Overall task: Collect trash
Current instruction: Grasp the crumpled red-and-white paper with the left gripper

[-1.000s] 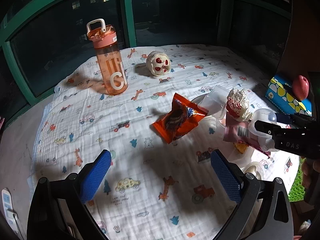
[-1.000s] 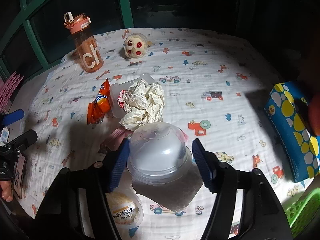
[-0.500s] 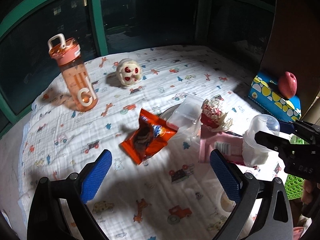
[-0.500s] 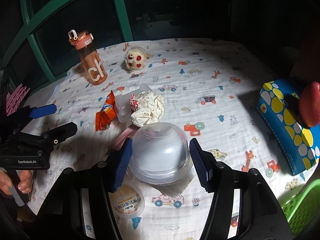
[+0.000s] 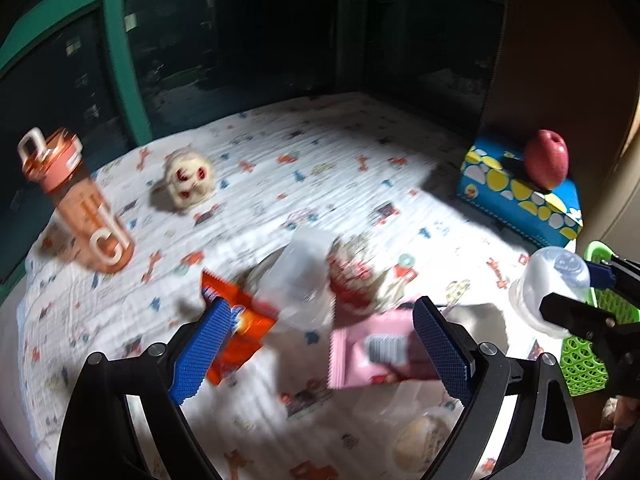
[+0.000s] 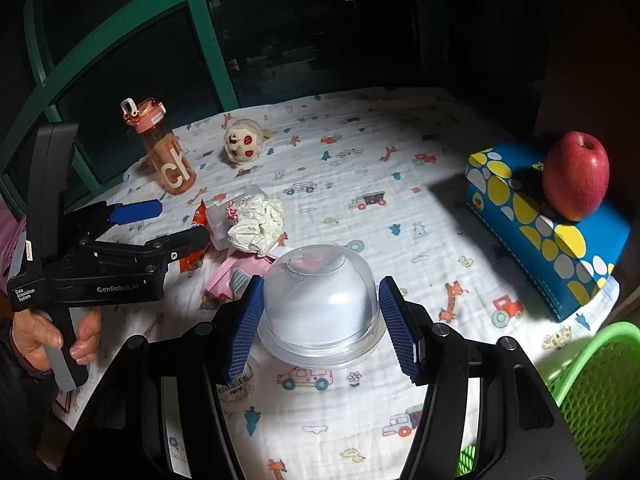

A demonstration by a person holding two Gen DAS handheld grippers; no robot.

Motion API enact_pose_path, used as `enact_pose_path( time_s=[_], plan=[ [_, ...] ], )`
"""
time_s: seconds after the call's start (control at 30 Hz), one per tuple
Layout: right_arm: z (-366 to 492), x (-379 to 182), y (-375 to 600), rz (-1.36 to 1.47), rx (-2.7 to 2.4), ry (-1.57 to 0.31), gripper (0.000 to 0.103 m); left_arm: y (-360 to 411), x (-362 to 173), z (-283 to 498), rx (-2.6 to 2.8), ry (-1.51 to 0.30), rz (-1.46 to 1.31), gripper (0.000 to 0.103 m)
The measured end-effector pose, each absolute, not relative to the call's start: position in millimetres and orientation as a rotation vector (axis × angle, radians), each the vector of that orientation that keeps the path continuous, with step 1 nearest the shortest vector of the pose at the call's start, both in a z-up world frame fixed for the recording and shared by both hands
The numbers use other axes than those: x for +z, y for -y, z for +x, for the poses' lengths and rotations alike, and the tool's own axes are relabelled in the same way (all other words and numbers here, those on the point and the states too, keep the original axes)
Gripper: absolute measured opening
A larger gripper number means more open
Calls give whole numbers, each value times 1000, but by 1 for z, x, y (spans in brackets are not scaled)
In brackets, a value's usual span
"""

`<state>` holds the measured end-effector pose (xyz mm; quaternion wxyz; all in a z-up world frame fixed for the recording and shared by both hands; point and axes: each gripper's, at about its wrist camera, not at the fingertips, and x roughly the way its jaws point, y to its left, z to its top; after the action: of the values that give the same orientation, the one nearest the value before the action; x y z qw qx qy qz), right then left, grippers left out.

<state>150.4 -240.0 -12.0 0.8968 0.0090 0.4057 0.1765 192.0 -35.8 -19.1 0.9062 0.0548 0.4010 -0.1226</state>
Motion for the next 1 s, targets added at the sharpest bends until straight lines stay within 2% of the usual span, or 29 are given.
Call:
enact_pose_path(
  time_s=[0.33,0.43,0.57,0.67,0.77,1.0],
  plan=[
    [137,-9,268,45,327,-830,59,73,-37,229,-289,-880,217,78],
    [132,-9,275,55,317,-827,59,75,-47,236,-303,-909,217,70],
    [125,-11,284,73,298,-828,59,75,-55,238,-367,-932,179,49],
    [120,-13,292,94,284,-832,59,77,-53,234,-382,-914,179,43],
    [113,-14,298,111,268,-831,59,75,-48,229,-392,-896,179,38],
    [95,-11,321,150,214,-807,59,66,-19,213,-393,-844,145,35]
  ],
)
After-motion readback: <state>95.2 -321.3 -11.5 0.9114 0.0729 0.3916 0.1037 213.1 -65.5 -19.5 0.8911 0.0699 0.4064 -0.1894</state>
